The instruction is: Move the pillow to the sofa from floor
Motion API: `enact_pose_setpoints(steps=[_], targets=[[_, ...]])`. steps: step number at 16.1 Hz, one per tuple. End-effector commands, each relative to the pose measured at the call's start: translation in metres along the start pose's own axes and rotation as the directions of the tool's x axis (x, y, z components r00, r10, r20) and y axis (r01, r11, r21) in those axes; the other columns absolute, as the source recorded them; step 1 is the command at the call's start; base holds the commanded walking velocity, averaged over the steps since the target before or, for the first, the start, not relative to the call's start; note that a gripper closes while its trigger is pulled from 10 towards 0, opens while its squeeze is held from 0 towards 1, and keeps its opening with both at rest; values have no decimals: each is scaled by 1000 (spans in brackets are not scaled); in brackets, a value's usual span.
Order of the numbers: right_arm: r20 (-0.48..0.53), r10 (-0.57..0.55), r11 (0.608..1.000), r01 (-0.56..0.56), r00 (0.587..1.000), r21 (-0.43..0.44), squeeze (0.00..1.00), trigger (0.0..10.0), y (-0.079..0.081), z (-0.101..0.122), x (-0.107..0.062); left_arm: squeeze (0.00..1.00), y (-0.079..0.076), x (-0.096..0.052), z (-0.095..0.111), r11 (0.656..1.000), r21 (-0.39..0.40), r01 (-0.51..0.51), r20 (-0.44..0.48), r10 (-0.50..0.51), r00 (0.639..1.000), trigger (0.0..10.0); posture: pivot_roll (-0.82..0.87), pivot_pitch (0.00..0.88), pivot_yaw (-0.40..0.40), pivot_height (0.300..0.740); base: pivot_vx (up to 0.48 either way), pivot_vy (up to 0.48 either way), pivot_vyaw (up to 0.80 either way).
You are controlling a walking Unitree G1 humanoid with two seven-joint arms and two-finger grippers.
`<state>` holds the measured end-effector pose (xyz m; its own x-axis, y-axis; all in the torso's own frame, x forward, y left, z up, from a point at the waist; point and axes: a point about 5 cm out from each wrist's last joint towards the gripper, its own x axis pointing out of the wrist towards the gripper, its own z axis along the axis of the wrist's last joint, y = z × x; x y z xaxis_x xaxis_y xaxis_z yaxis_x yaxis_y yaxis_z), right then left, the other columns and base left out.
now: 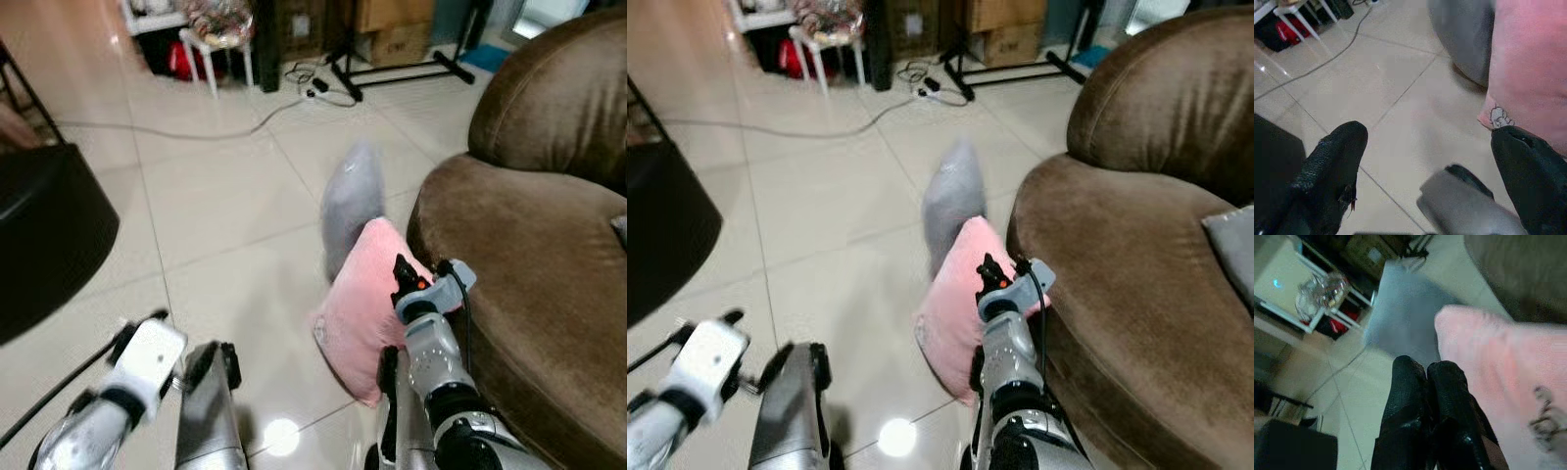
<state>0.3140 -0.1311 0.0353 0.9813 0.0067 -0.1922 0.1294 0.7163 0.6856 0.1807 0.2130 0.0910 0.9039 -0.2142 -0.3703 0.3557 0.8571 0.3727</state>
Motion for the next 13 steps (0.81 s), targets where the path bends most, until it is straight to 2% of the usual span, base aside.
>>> enact_pose_setpoints(steps=[1, 2, 4, 5, 6, 8, 9, 11, 13], targets=[[15, 22, 999, -22, 1000, -33, 0, 0, 1, 9, 0, 0, -1, -9, -2, 1000, 3, 5, 3, -5, 1000, 10000, 17, 0, 11, 478, 0, 0, 0], [19, 50, 987, -46, 999, -155, 0, 10000, 1, 21, -1, 0, 2, -26, -2, 1000, 12, 1, 15, -1, 1000, 10000, 10, 0, 16, 478, 0, 0, 0], [7, 93, 958, -87, 996, -273, 0, 10000, 0, 31, -6, 0, 5, -23, 1, 1000, 3, -30, 33, 30, 999, 10000, -5, 0, 15, 478, 0, 0, 0], [9, 130, 936, -120, 992, -331, 953, 10000, 1, 41, -13, 0, 9, -20, 4, 997, -21, -74, 50, 75, 996, 10000, -6, 0, 7, 478, 0, 0, 0], [9, 175, 920, -160, 985, -358, 1000, 10000, 6, 50, -22, 0, 12, -16, 10, 991, -62, -116, 77, 121, 990, 10000, -9, 0, 3, 478, 0, 0, 0], [-3, 236, 883, -215, 972, -418, 1000, 10000, 14, 59, -37, 0, 10, -11, 18, 979, -139, -150, 101, 164, 981, 10000, -22, 0, -2, 478, 0, 0, 0], [-52, 286, 829, -274, 957, -488, 1000, 10000, 25, 59, -55, 0, 5, -2, 30, 969, -180, -170, 146, 197, 969, 10000, -42, 0, -3, 478, 0, 0, 0], [-58, 265, 828, -258, 963, -497, 1000, 10000, 28, 53, -59, 0, 4, 11, 38, 968, -170, -182, 179, 212, 961, 10000, -61, 0, 0, 478, 0, 0, 0], [-58, 265, 828, -258, 963, -497, 1000, 10000, 28, 53, -59, 0, 4, 11, 38, 968, -170, -182, 179, 212, 961, 10000, -61, 0, 0, 478, 0, 0, 0]])
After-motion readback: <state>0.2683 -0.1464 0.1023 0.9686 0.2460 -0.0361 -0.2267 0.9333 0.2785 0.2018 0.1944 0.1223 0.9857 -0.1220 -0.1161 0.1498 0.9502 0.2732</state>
